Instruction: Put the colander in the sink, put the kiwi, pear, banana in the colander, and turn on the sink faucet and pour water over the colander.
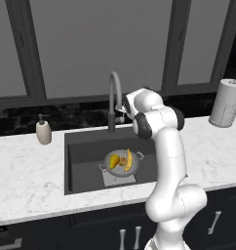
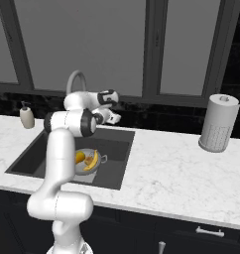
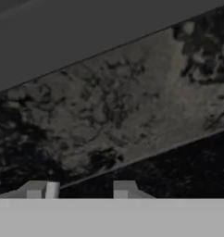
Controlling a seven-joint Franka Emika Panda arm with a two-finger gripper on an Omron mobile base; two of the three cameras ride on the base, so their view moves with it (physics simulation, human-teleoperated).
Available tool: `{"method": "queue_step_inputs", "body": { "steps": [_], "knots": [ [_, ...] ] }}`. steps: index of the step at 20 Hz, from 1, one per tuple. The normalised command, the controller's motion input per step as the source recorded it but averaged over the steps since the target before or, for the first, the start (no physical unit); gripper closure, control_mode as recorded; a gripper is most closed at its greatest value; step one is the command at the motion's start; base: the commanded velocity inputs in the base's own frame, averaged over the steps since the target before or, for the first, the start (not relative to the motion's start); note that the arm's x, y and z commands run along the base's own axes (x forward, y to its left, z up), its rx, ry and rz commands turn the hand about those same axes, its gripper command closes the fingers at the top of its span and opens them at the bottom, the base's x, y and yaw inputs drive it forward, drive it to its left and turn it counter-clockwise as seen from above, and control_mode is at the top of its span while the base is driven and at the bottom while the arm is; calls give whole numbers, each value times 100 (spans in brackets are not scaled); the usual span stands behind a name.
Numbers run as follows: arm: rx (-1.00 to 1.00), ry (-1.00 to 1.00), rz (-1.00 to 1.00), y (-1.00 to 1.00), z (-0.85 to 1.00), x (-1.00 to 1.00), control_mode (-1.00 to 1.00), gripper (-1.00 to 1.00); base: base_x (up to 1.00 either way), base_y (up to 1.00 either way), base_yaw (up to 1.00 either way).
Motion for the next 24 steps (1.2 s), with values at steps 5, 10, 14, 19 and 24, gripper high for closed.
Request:
{"method": "queue_step_inputs", "body": {
  "steps": [5,10,14,19,24],
  "knots": [
    [0,44,-16,-100,-19,62,-100,100,0,0,0],
    [7,45,-8,-100,-37,45,-100,100,0,0,0],
    [30,36,2,-100,-19,3,-100,100,0,0,0],
    [41,20,12,-100,29,-23,-100,100,0,0,0],
    [36,1,9,-83,74,-19,-100,100,0,0,0]
  ]
}}
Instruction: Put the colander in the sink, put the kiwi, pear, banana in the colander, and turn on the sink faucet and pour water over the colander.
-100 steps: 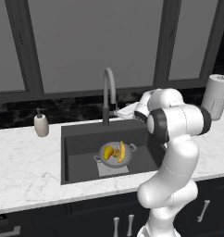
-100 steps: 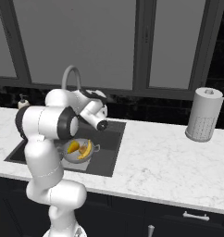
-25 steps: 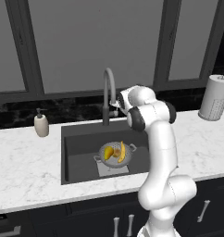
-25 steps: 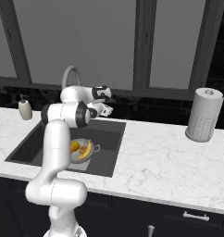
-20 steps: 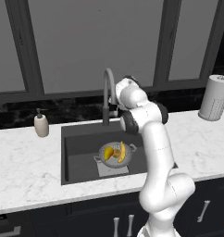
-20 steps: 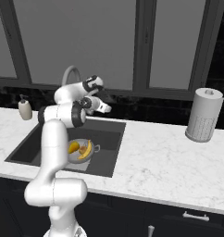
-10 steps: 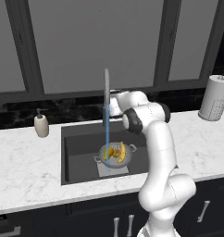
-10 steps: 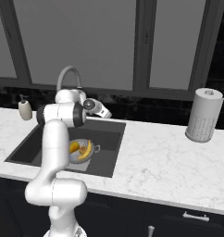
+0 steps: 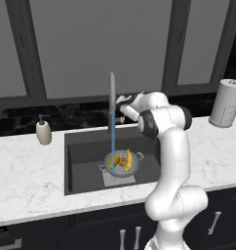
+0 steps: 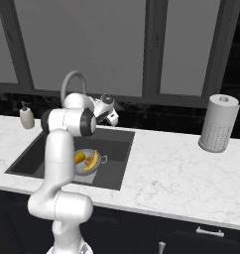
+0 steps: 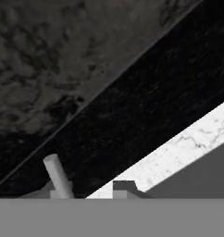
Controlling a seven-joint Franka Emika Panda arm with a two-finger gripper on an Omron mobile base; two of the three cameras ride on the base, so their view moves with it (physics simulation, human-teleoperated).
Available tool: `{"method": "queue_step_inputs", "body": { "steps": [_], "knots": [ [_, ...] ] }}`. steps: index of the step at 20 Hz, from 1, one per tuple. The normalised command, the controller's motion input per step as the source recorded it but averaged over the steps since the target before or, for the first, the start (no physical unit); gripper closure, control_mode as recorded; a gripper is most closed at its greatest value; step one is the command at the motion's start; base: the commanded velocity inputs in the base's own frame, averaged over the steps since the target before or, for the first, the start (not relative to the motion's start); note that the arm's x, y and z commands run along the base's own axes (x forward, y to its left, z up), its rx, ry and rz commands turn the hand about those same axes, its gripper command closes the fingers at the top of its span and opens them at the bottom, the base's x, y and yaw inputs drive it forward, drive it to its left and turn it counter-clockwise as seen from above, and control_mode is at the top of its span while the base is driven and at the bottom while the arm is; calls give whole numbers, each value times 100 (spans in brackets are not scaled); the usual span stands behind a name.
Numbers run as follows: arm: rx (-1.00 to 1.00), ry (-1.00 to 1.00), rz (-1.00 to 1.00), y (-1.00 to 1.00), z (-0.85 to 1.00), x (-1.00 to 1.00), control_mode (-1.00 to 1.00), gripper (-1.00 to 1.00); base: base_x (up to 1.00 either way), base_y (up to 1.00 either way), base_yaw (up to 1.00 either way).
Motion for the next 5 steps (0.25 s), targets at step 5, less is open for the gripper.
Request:
{"method": "queue_step_inputs", "body": {
  "steps": [5],
  "knots": [
    [14,-5,0,-19,2,0,-100,100,0,0,0]
  ]
}}
